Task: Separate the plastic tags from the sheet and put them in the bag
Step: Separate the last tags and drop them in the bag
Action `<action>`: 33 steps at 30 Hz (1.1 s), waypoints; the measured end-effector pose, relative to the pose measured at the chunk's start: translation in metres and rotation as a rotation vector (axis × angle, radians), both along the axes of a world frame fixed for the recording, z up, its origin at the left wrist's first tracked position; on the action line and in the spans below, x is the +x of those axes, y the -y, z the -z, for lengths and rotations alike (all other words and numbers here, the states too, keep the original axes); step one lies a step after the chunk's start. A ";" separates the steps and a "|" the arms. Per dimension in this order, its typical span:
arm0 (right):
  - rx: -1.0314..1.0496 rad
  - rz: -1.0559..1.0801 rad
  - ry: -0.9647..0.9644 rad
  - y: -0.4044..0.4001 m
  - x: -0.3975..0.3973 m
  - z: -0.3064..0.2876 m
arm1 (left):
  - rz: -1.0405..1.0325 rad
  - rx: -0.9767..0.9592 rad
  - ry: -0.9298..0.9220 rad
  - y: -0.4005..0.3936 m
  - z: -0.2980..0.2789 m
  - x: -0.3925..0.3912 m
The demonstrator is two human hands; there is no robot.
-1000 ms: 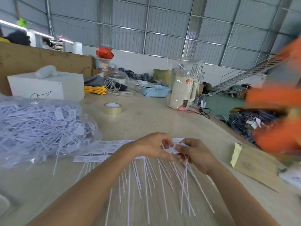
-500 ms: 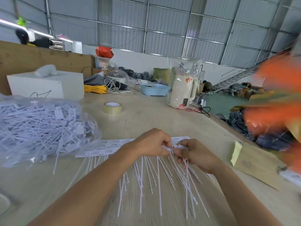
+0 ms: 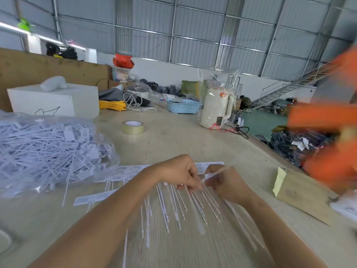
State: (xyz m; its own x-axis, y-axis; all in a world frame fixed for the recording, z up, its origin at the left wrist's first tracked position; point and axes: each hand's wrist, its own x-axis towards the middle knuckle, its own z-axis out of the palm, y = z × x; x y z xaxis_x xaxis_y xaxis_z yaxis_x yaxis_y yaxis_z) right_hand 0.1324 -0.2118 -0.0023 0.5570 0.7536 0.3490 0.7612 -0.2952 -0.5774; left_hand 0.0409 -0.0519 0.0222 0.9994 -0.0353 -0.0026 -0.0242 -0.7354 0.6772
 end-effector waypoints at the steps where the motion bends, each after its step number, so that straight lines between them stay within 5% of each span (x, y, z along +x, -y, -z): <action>1: 0.064 0.034 0.005 0.003 0.004 -0.003 | -0.008 -0.050 0.003 -0.003 0.000 -0.001; 7: 0.505 0.259 -0.468 0.030 0.036 -0.020 | -0.214 0.014 0.176 -0.014 0.001 0.005; 16: 0.544 0.139 -0.877 0.024 0.034 -0.018 | -0.162 0.191 0.125 -0.003 -0.010 0.002; 19: 0.440 0.103 -0.855 0.025 0.035 -0.018 | -0.139 0.193 0.102 0.001 -0.014 0.002; 23: 0.011 0.260 -0.594 0.033 0.036 -0.008 | -0.129 0.176 0.086 0.005 -0.019 0.001; 28: -0.040 0.246 -0.728 0.029 0.030 -0.002 | -0.136 0.226 0.063 0.006 -0.024 -0.004; 33: -0.057 0.190 -0.798 0.023 0.022 -0.006 | -0.289 0.701 0.159 0.011 -0.040 -0.011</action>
State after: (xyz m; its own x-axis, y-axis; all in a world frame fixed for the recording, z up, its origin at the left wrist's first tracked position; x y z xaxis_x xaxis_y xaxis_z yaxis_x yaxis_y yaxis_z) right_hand 0.1547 -0.2348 0.0037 0.7413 0.6258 -0.2426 0.0615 -0.4232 -0.9039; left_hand 0.0300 -0.0625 0.0620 0.9589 0.1840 0.2161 0.1759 -0.9828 0.0560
